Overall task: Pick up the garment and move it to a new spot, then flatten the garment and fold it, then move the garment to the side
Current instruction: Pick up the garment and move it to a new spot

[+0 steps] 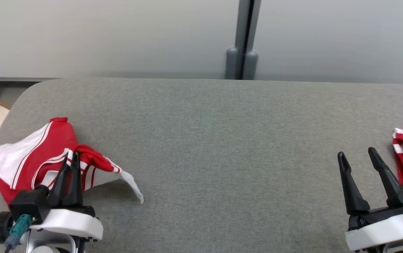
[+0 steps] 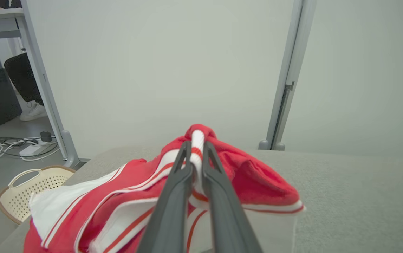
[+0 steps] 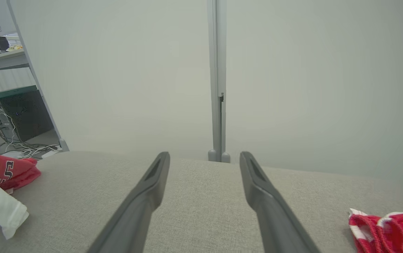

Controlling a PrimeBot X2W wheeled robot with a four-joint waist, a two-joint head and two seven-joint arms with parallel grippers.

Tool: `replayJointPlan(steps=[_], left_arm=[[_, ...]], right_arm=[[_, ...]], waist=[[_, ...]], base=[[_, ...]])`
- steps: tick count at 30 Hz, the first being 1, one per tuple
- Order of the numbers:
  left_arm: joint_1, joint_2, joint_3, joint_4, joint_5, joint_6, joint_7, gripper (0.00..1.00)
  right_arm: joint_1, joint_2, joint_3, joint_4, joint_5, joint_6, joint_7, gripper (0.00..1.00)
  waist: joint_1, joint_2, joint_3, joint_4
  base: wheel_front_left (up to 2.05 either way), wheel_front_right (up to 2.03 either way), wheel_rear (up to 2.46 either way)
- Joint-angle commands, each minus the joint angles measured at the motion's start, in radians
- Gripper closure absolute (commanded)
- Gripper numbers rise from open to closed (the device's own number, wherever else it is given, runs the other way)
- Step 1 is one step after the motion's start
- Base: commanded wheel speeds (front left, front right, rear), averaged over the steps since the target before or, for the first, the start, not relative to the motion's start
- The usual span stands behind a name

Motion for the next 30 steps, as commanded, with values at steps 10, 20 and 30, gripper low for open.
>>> replayJointPlan(steps=[10, 20, 30], left_arm=[[-0.018, -0.029, -0.156, -0.14, 0.028, -0.065, 0.088, 1.0], [-0.272, -0.1, -0.355, -0.046, 0.044, -0.14, 0.079, 1.0], [-0.396, -0.123, -0.544, 0.092, 0.03, -0.157, 0.071, 0.96]], right_arm=[[-0.034, -0.004, 0.004, -0.032, 0.002, 0.0, 0.006, 0.0], [-0.082, 0.052, -0.01, -0.026, -0.009, 0.0, -0.056, 0.0], [-0.112, 0.088, -0.016, 0.023, -0.008, 0.0, -0.128, 0.0]], waist=[[0.0, -0.0001, 0.055, -0.193], [0.0, -0.0001, 0.264, -0.383], [0.0, -0.0001, 0.361, -0.446]], base=[[0.0, 0.0, 0.0], [0.0, 0.0, 0.0], [0.0, 0.0, 0.0]])
